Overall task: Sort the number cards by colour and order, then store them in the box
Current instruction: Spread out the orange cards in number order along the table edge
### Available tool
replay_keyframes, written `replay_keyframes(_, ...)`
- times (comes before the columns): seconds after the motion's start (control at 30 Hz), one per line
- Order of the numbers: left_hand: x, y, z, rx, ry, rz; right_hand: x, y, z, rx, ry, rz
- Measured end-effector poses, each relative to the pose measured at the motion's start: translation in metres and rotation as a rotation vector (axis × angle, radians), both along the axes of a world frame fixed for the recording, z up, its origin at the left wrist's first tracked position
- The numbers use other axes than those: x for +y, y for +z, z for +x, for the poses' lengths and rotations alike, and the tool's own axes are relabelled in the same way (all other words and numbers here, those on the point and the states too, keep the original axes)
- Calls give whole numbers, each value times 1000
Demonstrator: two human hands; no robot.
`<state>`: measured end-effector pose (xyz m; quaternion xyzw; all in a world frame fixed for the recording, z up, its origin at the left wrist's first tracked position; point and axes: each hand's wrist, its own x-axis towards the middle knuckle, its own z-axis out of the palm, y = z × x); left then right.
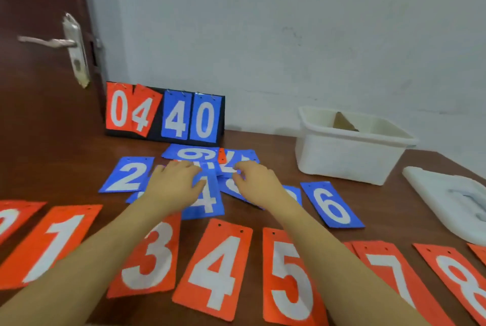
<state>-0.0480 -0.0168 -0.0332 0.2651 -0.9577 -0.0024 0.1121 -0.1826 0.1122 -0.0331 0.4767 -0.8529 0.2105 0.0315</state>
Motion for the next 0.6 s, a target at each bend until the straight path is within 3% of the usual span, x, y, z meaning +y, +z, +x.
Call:
replay_keyframes(0.3,-57,-19,-56,-175,-228,154,-60,-39,-59,17,-324,259)
replay_keyframes(0.4,-72,-20,-58,-239,-213,72,-48,-40,-75,55,-356,254)
replay_keyframes(0.53,-80,-23,-66,-125,-205,-68,-48,-38,-78,160,-451,200)
replay_keyframes(0.6,-76,-27,-80,-34,-229,-84,-61,-39,-74,215,-381,175)
